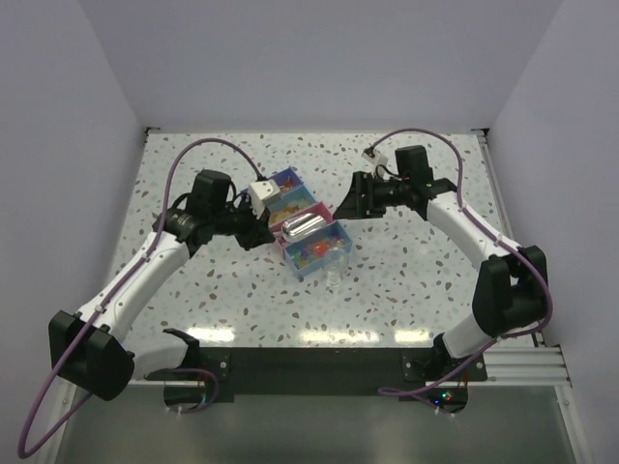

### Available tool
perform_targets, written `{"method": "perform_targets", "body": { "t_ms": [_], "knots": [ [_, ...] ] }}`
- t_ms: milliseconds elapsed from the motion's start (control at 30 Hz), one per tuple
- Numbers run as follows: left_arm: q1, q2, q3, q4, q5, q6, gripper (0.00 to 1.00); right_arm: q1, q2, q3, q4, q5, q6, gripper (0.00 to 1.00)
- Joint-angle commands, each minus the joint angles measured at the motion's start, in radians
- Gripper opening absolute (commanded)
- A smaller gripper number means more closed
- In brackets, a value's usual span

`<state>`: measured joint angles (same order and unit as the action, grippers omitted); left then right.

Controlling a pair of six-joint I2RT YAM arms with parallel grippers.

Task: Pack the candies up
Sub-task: Adjust the spatula, then scoop the fake candies from the storage box.

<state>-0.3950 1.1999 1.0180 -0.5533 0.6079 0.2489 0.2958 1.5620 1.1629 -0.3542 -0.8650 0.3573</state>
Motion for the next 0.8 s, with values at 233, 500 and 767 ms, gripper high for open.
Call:
{"method": "perform_targets", "body": {
  "t_ms": [233,500,767],
  "knots": [
    [-0.177,0.112,0.175,-0.275,-0.325,0.010,0.00,0.094,0.021,0.175,-0.315,0.513,-0.184,0.72],
    [-0.226,0.191,0.261,-0.358,-0.428,0.076,0.00,0.131,0.041,0.149,-0.302,0.710,-0.147,0.68],
    [-0.307,0.296,0.382,-0.445,-0.530,0.105,0.00,0.149,0.061,0.161,-0.307,0.785,-0.144,0.66]
  ]
}}
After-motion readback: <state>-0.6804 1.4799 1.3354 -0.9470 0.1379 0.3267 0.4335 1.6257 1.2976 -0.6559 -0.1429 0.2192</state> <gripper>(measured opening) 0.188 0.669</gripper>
